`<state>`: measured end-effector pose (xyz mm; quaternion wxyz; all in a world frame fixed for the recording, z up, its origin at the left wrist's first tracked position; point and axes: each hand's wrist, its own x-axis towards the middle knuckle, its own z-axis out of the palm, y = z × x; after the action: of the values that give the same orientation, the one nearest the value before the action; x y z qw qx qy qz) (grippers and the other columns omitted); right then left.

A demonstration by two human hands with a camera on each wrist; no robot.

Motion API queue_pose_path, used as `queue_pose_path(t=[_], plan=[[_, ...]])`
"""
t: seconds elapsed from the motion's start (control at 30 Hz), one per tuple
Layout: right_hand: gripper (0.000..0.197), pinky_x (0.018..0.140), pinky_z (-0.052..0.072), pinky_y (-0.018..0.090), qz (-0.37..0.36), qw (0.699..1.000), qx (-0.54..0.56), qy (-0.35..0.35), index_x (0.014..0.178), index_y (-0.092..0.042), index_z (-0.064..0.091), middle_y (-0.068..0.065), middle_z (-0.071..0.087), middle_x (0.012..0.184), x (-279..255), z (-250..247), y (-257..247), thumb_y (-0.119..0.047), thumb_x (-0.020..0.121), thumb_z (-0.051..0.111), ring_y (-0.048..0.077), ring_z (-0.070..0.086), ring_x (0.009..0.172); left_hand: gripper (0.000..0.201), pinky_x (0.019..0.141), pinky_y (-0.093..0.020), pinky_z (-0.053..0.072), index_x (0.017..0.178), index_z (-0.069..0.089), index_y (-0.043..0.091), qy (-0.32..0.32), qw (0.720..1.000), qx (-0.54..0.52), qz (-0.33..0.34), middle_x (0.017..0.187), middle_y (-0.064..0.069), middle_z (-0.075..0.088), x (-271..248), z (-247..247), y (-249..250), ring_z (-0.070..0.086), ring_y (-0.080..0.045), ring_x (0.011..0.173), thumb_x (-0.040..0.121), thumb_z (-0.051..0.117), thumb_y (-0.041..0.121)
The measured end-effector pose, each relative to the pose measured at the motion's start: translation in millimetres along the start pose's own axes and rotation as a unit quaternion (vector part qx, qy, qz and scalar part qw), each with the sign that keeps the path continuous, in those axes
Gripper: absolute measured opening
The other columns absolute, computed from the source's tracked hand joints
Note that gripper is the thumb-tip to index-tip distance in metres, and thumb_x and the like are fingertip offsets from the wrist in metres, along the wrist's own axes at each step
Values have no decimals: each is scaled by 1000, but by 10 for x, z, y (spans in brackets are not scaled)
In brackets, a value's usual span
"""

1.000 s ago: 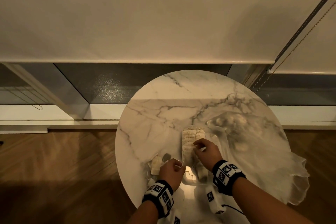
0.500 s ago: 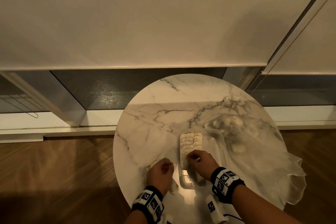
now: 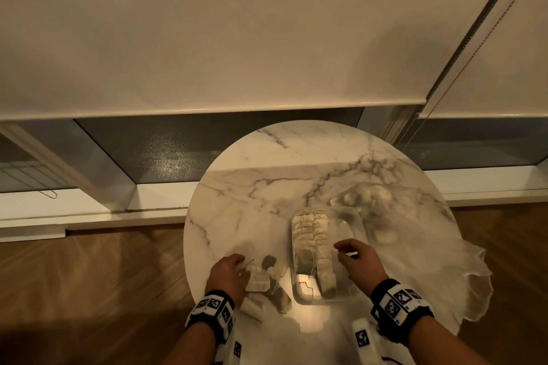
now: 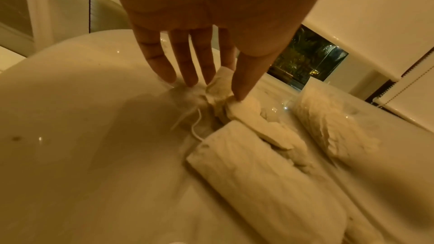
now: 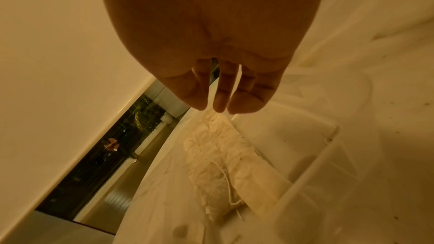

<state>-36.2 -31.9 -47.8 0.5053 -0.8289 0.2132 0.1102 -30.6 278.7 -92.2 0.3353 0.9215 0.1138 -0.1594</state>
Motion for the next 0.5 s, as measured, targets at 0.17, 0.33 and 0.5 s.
queue_pose_path(t=[0.17, 0.33, 0.5], plan=[[15, 74, 57, 31, 16, 995, -66, -69, 94, -30, 71, -9, 68, 95, -54, 24, 48, -18, 89, 64, 10, 64, 84, 10, 80, -25, 52, 98, 70, 23, 45, 998, -41, -22, 95, -1, 71, 30, -52, 81, 61, -15, 82, 91, 63, 26], [22, 75, 47, 16, -8, 983, -123, -135, 108, -30, 72, -12, 67, 100, -104, 112, 1, -21, 94, 57, 2, 60, 84, 6, 79, -22, 46, 97, 67, 23, 75, 991, -105, -22, 93, 2, 68, -34, -136, 196, 61, -16, 87, 92, 63, 26], [35, 74, 48, 14, -17, 966, -159, -201, 122, -25, 67, -2, 66, 119, -63, 197, -86, -17, 93, 51, 13, 63, 96, 2, 77, -22, 46, 93, 64, 24, 117, 974, -195, -20, 87, 5, 68, -207, -154, 474, 64, -13, 85, 91, 65, 23]])
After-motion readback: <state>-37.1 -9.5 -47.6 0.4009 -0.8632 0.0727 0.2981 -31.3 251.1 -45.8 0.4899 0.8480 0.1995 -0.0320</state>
